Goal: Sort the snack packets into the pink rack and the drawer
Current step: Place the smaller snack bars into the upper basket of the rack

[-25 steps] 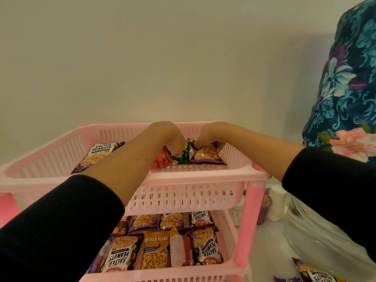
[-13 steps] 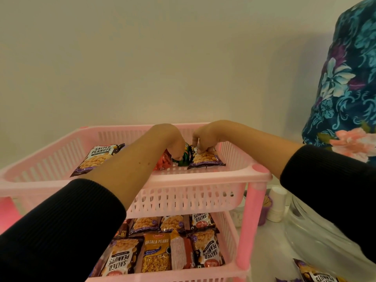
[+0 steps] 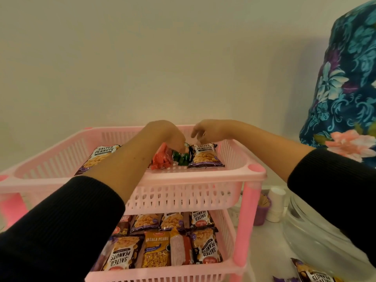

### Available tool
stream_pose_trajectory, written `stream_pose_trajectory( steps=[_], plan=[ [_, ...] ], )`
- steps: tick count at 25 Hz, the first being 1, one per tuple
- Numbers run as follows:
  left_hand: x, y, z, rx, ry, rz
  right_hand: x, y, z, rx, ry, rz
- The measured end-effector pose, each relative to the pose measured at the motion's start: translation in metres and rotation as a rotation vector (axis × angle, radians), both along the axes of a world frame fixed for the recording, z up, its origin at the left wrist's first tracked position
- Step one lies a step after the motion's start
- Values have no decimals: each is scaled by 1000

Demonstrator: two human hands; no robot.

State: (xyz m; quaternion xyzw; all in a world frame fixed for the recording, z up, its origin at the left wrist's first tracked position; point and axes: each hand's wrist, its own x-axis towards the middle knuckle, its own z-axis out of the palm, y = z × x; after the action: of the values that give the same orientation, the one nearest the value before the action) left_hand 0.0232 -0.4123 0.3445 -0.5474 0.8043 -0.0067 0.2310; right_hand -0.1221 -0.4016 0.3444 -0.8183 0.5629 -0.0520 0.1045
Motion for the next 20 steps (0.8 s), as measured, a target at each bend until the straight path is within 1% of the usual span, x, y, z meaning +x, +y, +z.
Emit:
stream_pose_trajectory(
  steps=[1, 3, 5, 7, 8, 10, 12, 14, 17, 20],
  plan=[
    [1, 6, 7, -45, 86, -22, -5, 7, 5, -51, -62, 15],
    [4, 21, 18, -242, 331, -108, -15, 24, 15, -177, -206, 26],
    [5, 47, 20, -491, 693, -192, -26, 51, 23, -333, -391, 18],
    [0, 86, 13, -648, 1084, -281, -41, 86, 25, -466, -598, -3],
    [-6, 109, 7, -709, 1228, -355, -50, 105, 22, -521, -692, -15],
    [-21, 154, -11, -819, 1400, -514, -71, 146, 6, -590, -813, -56],
    [-41, 196, -39, -853, 1489, -606, -95, 187, -27, -592, -828, -123],
    [-62, 231, -78, -778, 1502, -643, -119, 224, -68, -541, -794, -208],
    [-93, 273, -151, -532, 1428, -612, -153, 276, -137, -411, -702, -349],
    [-121, 307, -220, -229, 1334, -476, -187, 328, -203, -292, -628, -513]
  ],
)
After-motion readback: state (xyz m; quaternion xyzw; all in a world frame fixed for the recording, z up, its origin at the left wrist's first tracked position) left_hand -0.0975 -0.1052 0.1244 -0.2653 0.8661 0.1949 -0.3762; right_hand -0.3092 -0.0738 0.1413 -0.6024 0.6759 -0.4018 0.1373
